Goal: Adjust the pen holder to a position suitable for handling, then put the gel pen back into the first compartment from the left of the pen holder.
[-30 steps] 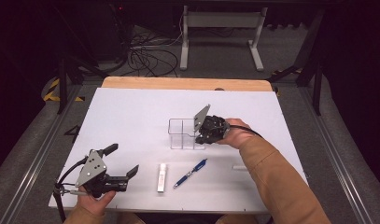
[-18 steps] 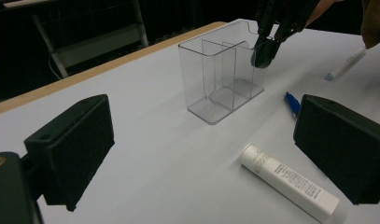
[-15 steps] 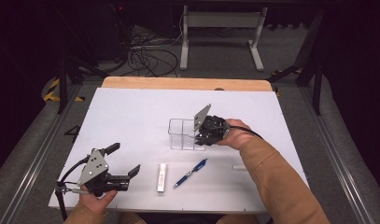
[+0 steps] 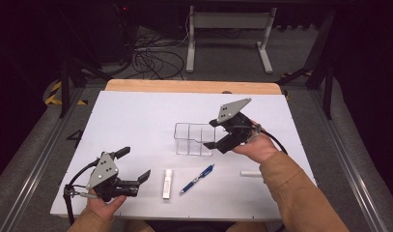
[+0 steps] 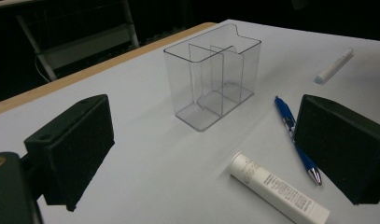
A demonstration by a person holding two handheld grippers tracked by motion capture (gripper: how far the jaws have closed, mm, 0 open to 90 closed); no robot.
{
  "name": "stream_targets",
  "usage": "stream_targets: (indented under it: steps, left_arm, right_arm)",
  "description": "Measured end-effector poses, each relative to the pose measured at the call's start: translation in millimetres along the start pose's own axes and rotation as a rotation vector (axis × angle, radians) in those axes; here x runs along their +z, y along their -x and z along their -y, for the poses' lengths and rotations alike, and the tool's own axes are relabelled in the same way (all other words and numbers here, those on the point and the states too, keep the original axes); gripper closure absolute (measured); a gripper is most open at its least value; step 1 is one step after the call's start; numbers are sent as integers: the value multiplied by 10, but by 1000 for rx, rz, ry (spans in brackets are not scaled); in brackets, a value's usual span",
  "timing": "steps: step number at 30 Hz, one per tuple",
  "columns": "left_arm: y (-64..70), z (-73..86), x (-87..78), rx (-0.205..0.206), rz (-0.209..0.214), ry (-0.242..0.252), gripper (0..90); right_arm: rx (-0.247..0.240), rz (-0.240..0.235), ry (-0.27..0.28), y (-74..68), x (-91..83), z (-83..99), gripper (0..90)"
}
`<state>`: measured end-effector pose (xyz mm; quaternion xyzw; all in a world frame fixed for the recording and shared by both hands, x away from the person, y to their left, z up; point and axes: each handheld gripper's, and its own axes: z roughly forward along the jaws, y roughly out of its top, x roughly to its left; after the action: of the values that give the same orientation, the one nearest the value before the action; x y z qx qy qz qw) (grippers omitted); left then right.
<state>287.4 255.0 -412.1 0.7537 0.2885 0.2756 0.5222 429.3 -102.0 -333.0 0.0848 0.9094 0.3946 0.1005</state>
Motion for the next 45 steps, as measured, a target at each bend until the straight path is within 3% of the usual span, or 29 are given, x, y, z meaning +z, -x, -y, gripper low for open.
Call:
stream_targets:
  steps: [11,19,23,29,34,41,45]
  left_arm:
    - [16,-34,25,0,14,-4,58]
    - [67,-82,46,-17,34,-13,57]
    - [100,-114,69,5,40,-20,58]
    - [141,-165,108,2,56,-33,59]
    - [166,-194,148,5,63,-33,74]
    - [238,-260,247,36,68,-56,86]
    - [255,-279,297,15,83,-74,91]
  right_arm:
    - [33,93,119,-137,-265,99,133]
    - [51,135,208,-264,-436,198,131]
    - [63,164,256,-344,-519,279,132]
    - [92,220,325,-466,-588,450,123]
    - [134,236,373,-555,-607,655,103]
    - [162,263,386,-585,-618,823,81]
    - [165,276,387,-579,-630,839,82]
